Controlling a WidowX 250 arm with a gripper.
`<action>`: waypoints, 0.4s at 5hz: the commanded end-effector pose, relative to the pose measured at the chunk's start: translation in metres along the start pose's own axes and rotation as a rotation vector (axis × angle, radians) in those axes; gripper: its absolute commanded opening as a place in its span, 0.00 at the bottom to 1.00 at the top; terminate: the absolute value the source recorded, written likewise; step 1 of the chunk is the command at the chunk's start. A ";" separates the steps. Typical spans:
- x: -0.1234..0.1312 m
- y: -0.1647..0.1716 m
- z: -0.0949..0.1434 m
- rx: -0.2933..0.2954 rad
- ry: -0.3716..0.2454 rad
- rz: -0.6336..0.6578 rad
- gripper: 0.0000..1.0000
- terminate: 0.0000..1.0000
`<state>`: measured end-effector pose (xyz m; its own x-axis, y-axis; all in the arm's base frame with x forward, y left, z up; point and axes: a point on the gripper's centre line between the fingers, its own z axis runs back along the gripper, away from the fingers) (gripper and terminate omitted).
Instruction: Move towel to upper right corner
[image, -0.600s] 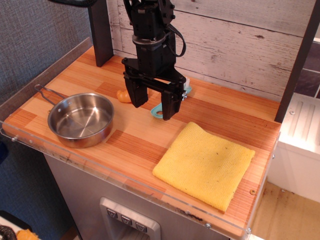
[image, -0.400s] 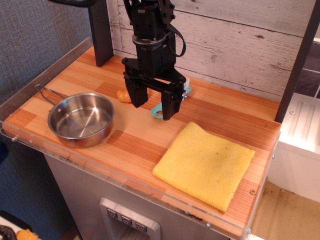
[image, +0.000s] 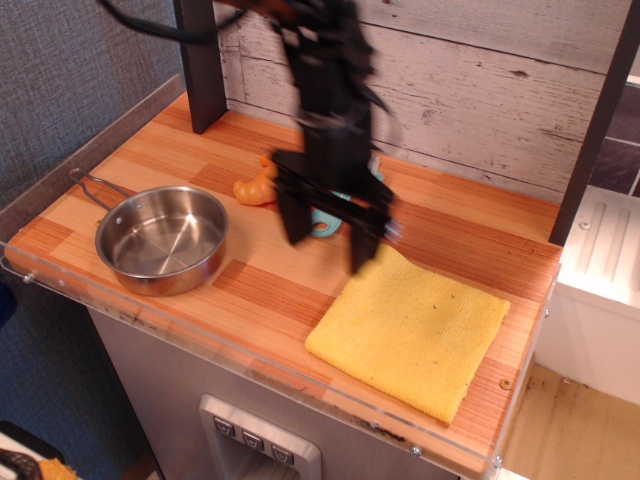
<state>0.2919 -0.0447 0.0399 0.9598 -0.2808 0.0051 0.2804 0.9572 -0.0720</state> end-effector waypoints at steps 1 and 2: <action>0.004 -0.055 0.001 0.082 -0.042 -0.052 1.00 0.00; 0.007 -0.067 -0.018 0.090 -0.043 0.023 1.00 0.00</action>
<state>0.2761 -0.1087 0.0188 0.9689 -0.2470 0.0138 0.2467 0.9689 0.0200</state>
